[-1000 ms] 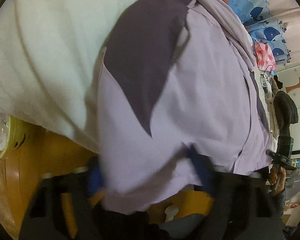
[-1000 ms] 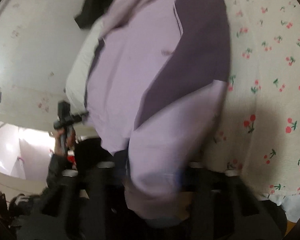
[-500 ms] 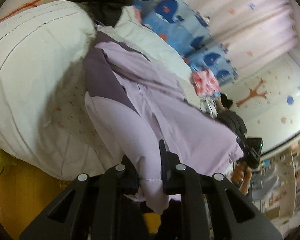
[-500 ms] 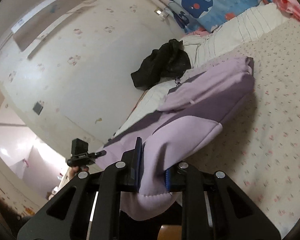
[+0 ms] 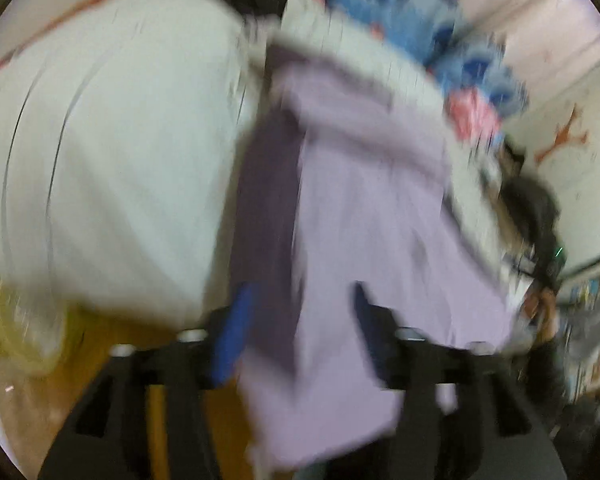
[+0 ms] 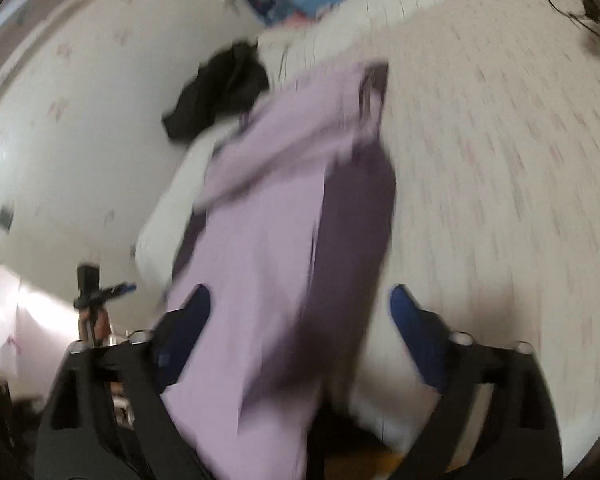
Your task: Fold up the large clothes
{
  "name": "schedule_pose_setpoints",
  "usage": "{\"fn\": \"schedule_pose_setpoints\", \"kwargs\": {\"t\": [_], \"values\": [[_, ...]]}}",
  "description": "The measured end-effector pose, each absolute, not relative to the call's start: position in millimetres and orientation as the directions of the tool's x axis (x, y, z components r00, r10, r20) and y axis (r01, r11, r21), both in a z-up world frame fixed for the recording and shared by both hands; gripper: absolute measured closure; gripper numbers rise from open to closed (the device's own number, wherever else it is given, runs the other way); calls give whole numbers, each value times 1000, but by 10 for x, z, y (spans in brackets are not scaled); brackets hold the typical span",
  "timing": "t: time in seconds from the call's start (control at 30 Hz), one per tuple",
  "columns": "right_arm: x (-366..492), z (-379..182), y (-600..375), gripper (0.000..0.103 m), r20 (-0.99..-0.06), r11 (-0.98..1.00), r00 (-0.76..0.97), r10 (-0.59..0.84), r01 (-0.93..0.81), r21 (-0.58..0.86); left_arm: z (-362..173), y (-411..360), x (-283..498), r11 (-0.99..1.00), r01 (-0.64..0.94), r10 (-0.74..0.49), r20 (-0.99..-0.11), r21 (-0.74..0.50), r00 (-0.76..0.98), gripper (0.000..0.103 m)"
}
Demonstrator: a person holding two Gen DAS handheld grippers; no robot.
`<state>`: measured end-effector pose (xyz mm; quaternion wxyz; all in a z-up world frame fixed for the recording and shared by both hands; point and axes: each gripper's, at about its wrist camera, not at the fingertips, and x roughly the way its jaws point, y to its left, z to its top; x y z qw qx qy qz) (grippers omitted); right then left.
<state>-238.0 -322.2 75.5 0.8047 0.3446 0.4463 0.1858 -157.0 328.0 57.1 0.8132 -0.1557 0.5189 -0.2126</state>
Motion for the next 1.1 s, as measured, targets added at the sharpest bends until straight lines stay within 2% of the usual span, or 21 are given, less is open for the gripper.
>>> {"fn": "schedule_pose_setpoints", "kwargs": {"t": [0.03,0.13,0.27,0.43,0.57,0.63,0.73,0.77,0.8,0.83,0.87,0.9,0.97,1.1], "values": [[-2029,688,-3246,14,-568,665,539,623,18,747,599,3247,-1284,862,164,-501,-756,-480,422,26],[-1278,442,-3255,14,-579,661,540,610,56,749,416,3064,-493,842,135,-523,-730,-522,440,26],[-426,-55,-3313,14,-587,625,539,603,138,769,16,2754,421,841,74,-509,-738,-536,444,26],[53,-402,-3260,14,-620,635,511,596,173,753,-358,2657,928,804,0,-527,-711,-595,465,26],[229,-660,-3174,14,-608,605,478,634,182,775,-588,2565,1239,746,-33,-586,-678,-665,444,26],[306,-739,-3155,13,-582,579,484,654,174,796,-605,2482,1316,748,-16,-588,-675,-663,446,25],[452,-826,-3106,12,-554,556,495,669,162,815,-745,2316,1487,796,-30,-547,-739,-605,393,10],[486,-818,-3062,15,-552,568,496,670,137,812,-835,2241,1534,783,-34,-575,-745,-621,338,11],[479,-785,-3027,32,-544,576,504,671,108,810,-861,2146,1546,795,-18,-572,-759,-606,310,11],[464,-760,-3013,53,-533,577,517,670,90,812,-825,2076,1536,819,17,-549,-774,-573,316,19],[439,-707,-3005,59,-506,570,546,668,61,819,-771,2006,1511,836,54,-532,-784,-546,320,30],[410,-641,-2997,67,-482,568,571,664,34,822,-705,1963,1468,846,77,-521,-788,-528,327,36],[319,-442,-2961,70,-444,573,613,654,-19,819,-543,1961,1381,837,90,-534,-770,-540,349,54],[135,31,-2859,73,-331,540,660,674,-135,830,-64,1938,1092,798,137,-585,-699,-587,411,65]]}}
